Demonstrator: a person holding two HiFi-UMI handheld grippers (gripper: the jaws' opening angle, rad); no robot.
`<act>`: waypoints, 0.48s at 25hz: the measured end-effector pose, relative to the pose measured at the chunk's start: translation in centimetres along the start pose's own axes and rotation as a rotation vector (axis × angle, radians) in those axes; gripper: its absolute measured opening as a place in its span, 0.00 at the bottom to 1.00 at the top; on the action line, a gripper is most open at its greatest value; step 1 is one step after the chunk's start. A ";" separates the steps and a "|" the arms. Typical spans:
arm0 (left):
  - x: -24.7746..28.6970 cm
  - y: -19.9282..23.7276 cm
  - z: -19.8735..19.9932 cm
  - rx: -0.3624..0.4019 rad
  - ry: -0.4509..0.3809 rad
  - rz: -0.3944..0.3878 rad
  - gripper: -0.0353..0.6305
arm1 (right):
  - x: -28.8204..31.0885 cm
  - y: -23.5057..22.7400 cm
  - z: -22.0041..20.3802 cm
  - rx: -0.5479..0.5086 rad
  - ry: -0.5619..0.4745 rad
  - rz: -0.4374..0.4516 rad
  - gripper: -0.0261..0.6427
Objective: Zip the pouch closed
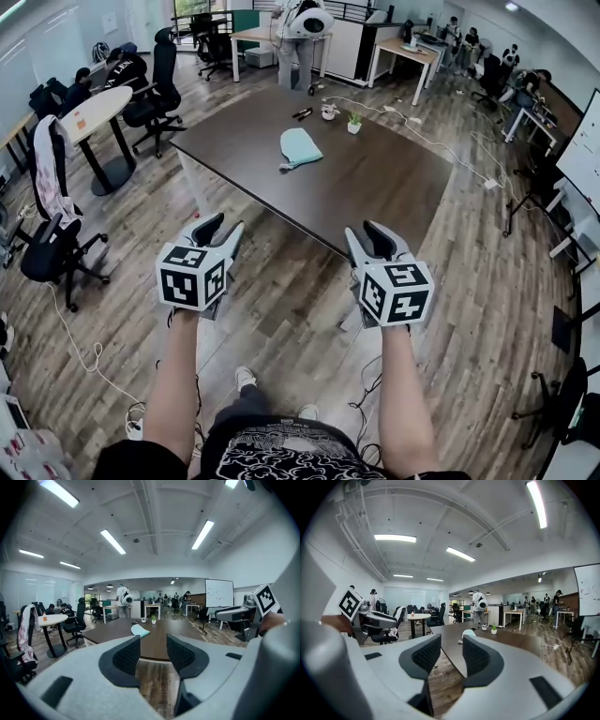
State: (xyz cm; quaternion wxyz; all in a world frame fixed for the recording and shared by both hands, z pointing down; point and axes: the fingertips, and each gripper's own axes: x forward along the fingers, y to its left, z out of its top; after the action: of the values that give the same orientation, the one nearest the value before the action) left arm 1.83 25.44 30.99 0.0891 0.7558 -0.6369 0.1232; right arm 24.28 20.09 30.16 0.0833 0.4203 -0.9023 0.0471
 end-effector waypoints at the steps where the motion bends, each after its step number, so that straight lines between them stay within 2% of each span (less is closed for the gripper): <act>1: 0.5 0.4 0.1 -0.002 0.002 -0.014 0.29 | 0.5 0.0 0.1 0.003 0.004 -0.009 0.25; 8: 3.8 4.4 0.9 -0.005 -0.005 -0.077 0.37 | 4.6 1.0 0.8 0.052 0.005 -0.035 0.43; 12: 5.6 6.5 1.1 0.025 -0.001 -0.117 0.49 | 7.0 1.9 1.0 0.068 0.015 -0.034 0.50</act>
State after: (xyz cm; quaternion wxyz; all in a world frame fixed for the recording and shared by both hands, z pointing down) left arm -3.56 18.73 31.45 0.0861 0.7928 -0.5903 0.1253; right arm 18.24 15.89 30.48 0.0766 0.4379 -0.8922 0.0797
